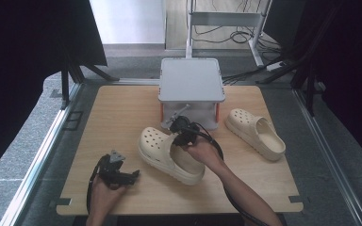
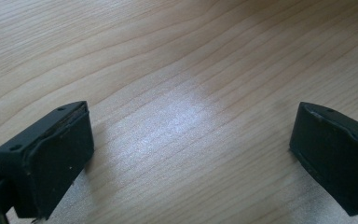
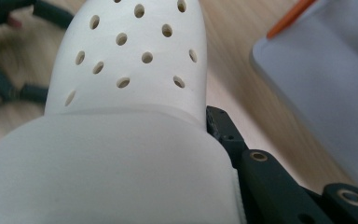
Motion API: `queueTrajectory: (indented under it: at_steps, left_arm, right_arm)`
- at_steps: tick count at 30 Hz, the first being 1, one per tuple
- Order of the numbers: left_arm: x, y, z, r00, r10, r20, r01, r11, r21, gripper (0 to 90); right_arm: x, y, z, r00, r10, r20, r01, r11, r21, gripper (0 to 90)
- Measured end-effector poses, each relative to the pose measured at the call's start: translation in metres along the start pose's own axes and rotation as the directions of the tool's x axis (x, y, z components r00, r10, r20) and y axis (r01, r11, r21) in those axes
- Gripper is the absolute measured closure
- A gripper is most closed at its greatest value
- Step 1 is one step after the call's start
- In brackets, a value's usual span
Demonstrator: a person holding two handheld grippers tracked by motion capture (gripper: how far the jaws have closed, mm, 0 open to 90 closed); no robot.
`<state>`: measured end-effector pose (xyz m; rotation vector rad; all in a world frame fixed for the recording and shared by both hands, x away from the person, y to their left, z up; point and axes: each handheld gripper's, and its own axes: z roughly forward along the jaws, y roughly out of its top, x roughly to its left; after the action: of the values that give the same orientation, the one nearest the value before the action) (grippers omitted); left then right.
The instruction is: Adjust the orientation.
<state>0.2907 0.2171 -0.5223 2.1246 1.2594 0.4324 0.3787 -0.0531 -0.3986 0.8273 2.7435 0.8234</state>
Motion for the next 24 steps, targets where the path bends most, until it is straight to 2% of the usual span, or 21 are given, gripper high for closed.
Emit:
queueTrajectory:
  at_steps: [9, 12, 13, 16, 18, 21, 24]
  left_arm:
    - [0.0, 0.0, 0.0, 1.0, -0.003, 0.0, 0.003, 1.0, 0.002, 0.0]
    - [0.0, 0.0, 0.0, 1.0, 0.0, -0.001, 0.0, 1.0, 0.002, 0.0]
    - [0.0, 0.0, 0.0, 1.0, 0.0, -0.001, 0.0, 1.0, 0.002, 0.0]
    - [0.0, 0.0, 0.0, 1.0, -0.002, 0.0, 0.002, 1.0, 0.002, 0.0]
    - [0.0, 0.0, 0.0, 1.0, -0.004, 0.0, 0.004, 1.0, 0.0, 0.0]
    - [0.0, 0.0, 0.0, 1.0, -0.002, -0.001, 0.002, 1.0, 0.002, 0.0]
    - [0.0, 0.0, 0.0, 1.0, -0.001, -0.001, 0.001, 1.0, 0.003, 0.0]
  right_arm:
    - [0.013, -0.053, -0.016, 0.9997, 0.023, 0.012, -0.023, 0.9997, 0.005, 80.3]
    - [0.019, -0.07, -0.015, 0.9991, 0.042, 0.013, -0.042, 0.9991, 0.011, 80.3]
    - [0.019, -0.07, -0.015, 0.9991, 0.042, 0.013, -0.042, 0.9991, 0.011, 80.3]
    - [0.024, -0.084, -0.007, 0.9988, 0.046, 0.019, -0.046, 0.9989, 0.01, 79.0]
    - [0.025, -0.088, -0.004, 0.999, 0.044, -0.001, -0.044, 0.999, 0.001, 76.3]
    - [0.026, -0.091, -0.004, 0.9999, 0.012, -0.005, -0.012, 0.9999, 0.0, 73.2]
    - [0.021, -0.093, -0.004, 0.9982, 0.022, -0.056, -0.022, 0.9998, 0.0, 58.9]
